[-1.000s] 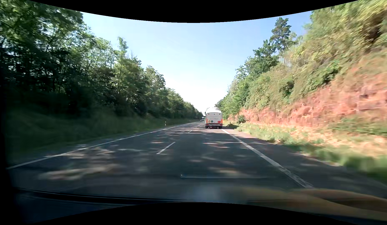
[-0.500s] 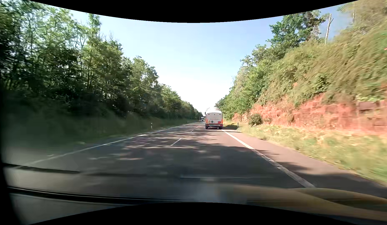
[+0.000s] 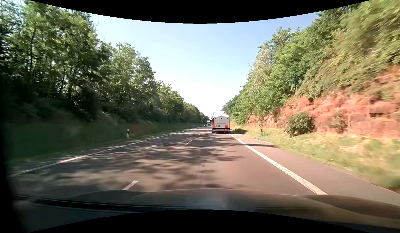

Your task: Follow the waypoints while adhering to traffic rules and regulations

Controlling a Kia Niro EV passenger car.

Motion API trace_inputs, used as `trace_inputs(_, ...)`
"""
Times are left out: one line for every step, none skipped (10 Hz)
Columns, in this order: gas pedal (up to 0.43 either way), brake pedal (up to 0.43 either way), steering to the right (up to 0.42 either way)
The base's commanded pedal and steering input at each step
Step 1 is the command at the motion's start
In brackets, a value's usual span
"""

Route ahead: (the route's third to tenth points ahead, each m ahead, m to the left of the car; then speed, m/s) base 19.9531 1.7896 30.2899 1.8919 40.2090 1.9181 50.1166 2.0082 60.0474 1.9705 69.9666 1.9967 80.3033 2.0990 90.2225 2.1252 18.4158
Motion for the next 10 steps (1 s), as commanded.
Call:
trace_inputs(0.079,0.006,0.003)
trace_inputs(0.098,0.012,0.003)
trace_inputs(0.11,0.012,0.003)
trace_inputs(0.11,0.006,0.003)
trace_inputs(0.11,0.006,0.002)
trace_inputs(0.11,0.006,0.003)
trace_inputs(0.11,0.006,0.003)
trace_inputs(0.11,0.006,0.002)
trace_inputs(0.11,0.006,0.002)
trace_inputs(0.11,0.006,0.002)
